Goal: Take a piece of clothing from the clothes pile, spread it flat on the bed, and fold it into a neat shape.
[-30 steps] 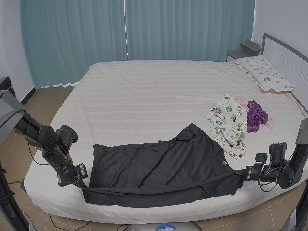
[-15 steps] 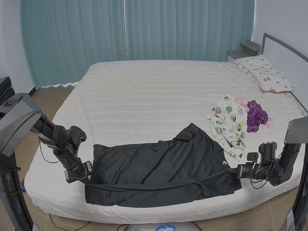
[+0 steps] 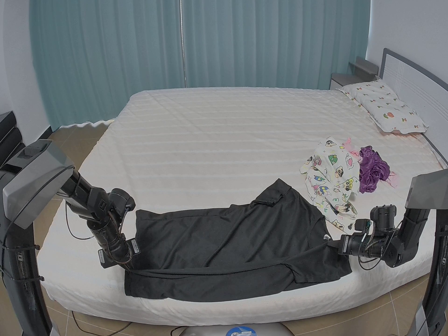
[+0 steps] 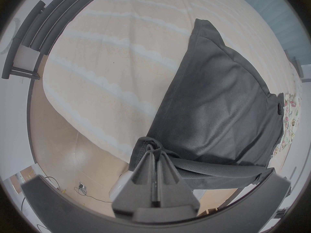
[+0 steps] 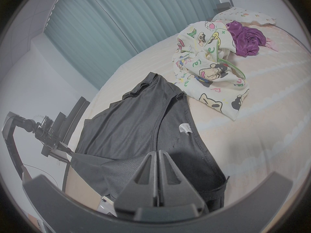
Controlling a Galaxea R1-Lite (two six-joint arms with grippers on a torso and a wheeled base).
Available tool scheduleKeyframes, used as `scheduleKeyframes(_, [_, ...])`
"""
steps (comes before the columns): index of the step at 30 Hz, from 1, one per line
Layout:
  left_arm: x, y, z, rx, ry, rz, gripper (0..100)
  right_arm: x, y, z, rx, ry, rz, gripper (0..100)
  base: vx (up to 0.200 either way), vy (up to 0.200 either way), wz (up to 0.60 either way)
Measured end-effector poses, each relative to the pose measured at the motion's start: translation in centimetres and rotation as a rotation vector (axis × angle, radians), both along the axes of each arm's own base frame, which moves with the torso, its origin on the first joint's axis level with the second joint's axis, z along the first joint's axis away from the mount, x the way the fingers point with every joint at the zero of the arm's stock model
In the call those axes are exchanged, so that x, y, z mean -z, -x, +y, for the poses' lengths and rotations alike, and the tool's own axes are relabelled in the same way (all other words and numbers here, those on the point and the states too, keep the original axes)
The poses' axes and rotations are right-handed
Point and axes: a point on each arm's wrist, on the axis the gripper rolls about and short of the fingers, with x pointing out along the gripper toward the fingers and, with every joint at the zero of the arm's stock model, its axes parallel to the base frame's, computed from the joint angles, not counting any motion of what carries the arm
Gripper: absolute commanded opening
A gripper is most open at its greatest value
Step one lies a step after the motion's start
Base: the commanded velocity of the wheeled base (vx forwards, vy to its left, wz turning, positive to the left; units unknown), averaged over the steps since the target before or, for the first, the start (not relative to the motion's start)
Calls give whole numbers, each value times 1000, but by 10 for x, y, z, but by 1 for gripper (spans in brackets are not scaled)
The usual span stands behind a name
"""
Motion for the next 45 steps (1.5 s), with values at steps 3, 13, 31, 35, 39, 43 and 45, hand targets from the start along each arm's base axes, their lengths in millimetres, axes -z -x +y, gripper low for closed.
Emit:
scheduleKeyframes(3, [2, -1, -2, 1, -21, 1, 0, 1, -1, 0, 0, -2, 0, 0, 0, 0, 0])
scheduleKeyframes(13, [6, -3, -7, -15, -32, 4, 100, 4, 0, -1, 6, -9, 13, 100, 0, 0, 0])
scheduleKeyframes(31, [-13, -14, 10, -142, 209, -71, 100, -14, -6, -8, 168, -203, -27, 100, 0, 0, 0])
scheduleKeyframes(35, [-18, -13, 18, -161, 265, -129, 100, -14, -4, -7, 166, -204, -21, 100, 0, 0, 0])
scheduleKeyframes(39, [-17, -7, 22, -187, 277, -141, 100, -13, -2, -5, 164, -204, -12, 100, 0, 0, 0])
scheduleKeyframes(43, [-18, -4, 23, -196, 281, -139, 100, -12, 0, -5, 161, -204, -5, 100, 50, 0, 0])
scheduleKeyframes(45, [-19, -4, 24, -196, 280, -139, 100, -11, 0, -4, 161, -204, -3, 100, 200, 0, 0])
